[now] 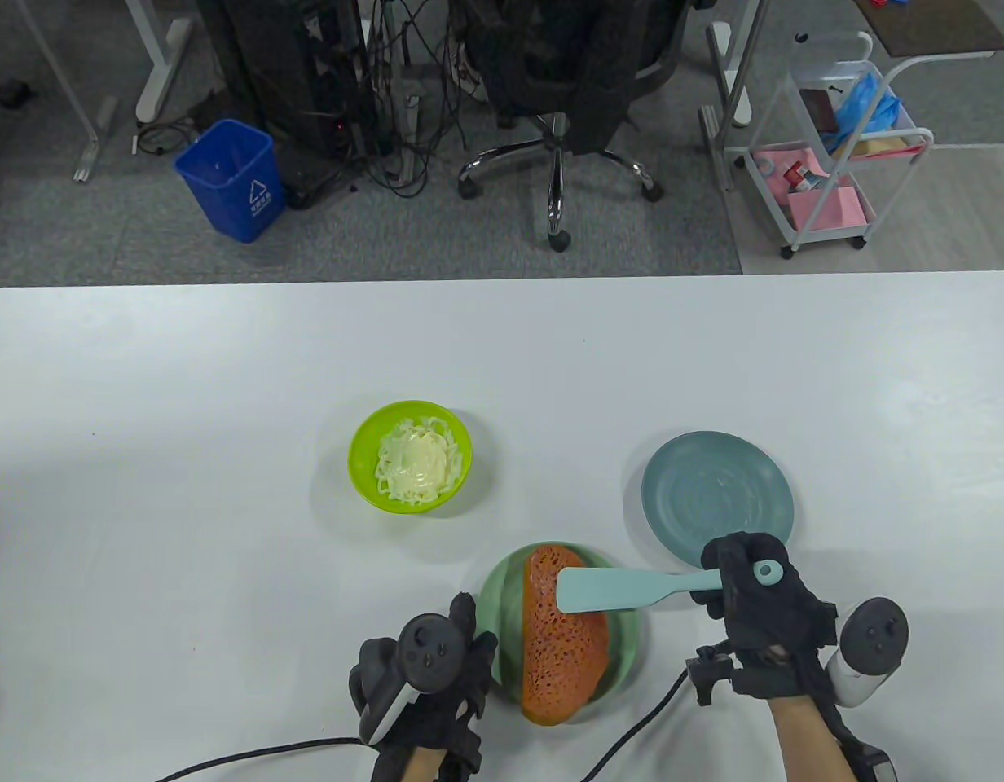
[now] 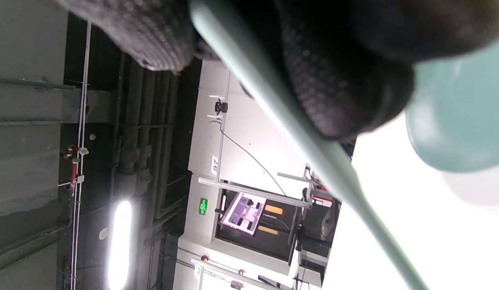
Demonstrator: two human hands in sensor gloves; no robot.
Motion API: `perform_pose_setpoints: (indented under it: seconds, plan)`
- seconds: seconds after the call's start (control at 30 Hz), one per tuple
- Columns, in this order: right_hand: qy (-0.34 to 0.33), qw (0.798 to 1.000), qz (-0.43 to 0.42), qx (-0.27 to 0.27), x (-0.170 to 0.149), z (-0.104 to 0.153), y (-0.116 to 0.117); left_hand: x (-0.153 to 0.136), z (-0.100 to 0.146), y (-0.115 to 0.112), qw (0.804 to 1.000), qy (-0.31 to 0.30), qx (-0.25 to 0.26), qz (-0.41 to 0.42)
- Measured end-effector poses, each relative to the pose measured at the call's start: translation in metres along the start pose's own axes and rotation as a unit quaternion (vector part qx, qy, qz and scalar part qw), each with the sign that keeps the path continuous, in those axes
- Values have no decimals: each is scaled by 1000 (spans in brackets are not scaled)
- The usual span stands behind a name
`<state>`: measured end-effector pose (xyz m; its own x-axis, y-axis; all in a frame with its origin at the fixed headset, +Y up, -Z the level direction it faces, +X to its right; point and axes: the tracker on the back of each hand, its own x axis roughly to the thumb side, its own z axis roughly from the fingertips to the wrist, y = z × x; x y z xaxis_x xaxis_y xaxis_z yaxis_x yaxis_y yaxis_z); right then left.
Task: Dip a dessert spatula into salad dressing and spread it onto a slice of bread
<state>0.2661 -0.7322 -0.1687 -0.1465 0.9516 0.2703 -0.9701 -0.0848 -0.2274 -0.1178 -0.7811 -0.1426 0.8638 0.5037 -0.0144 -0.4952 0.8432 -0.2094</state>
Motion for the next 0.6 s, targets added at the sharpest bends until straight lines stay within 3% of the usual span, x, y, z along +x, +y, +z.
perform_pose_setpoints:
  seconds: [0.33, 0.6]
  plan:
    - [5, 999, -9, -34, 0, 1, -28, 0, 0, 0, 1000, 0, 0, -1]
    - [5, 999, -10, -43, -2, 3, -26, 0, 0, 0, 1000, 0, 1, -4]
